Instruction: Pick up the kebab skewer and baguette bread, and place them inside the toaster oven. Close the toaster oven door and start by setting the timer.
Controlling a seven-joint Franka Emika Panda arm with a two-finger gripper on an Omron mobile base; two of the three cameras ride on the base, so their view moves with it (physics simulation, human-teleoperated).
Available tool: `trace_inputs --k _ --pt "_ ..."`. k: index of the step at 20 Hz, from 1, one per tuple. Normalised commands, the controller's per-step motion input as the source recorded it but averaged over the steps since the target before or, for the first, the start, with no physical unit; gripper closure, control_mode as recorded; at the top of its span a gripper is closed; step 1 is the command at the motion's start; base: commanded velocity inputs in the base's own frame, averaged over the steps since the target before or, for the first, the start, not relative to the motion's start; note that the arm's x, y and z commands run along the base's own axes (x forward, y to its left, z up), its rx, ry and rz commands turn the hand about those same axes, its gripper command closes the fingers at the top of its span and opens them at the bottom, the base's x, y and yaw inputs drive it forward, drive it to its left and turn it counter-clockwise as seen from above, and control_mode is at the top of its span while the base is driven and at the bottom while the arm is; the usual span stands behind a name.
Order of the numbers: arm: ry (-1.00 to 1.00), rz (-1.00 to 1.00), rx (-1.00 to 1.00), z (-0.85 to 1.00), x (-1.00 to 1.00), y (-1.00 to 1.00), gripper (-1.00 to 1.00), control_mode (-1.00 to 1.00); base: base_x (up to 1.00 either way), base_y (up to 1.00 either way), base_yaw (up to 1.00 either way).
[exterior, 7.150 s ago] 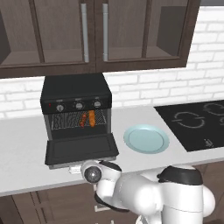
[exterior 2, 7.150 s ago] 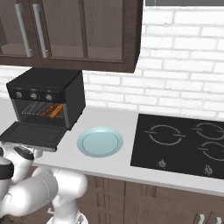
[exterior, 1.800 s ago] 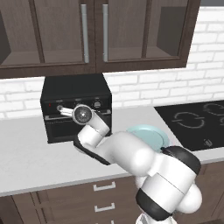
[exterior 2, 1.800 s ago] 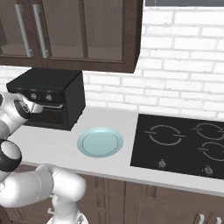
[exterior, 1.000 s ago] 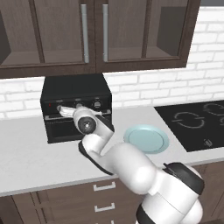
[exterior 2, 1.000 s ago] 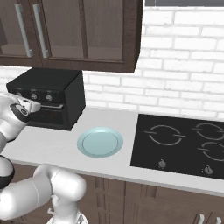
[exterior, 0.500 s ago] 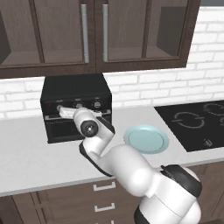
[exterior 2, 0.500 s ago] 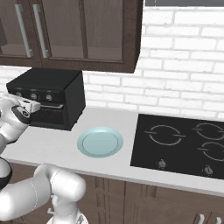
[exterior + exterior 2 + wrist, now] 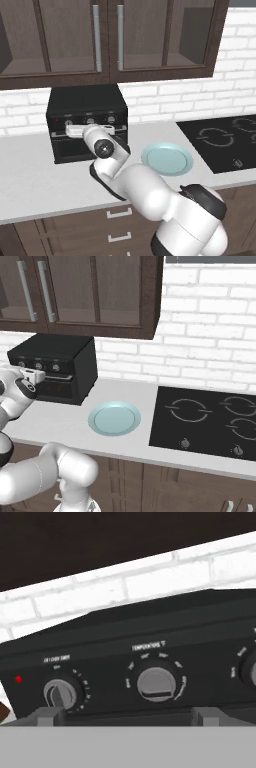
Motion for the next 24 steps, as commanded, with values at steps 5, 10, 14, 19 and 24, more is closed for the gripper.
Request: trace_inputs --k 5,10,14,19,24 --pt "0.0 0.0 -0.06 0.0 0.0 0.33 -1.0 -1.0 0.0 0.0 0.0" --pt "0.0 0.0 -0.04 0.0 0.0 0.25 -1.0 -1.0 0.0 0.0 0.0" --pt "-0.01 0.0 -0.02 0.0 0.06 0.19 -1.0 -1.0 0.0 0.0 0.0" --pt "0.0 0.0 -0.01 0.0 0.17 0.27 -1.0 -1.0 0.0 0.0 0.0" --pt "-0.05 0.0 0.0 0.0 0.07 0.02 -1.0 -1.0 0.0 0.0 0.0"
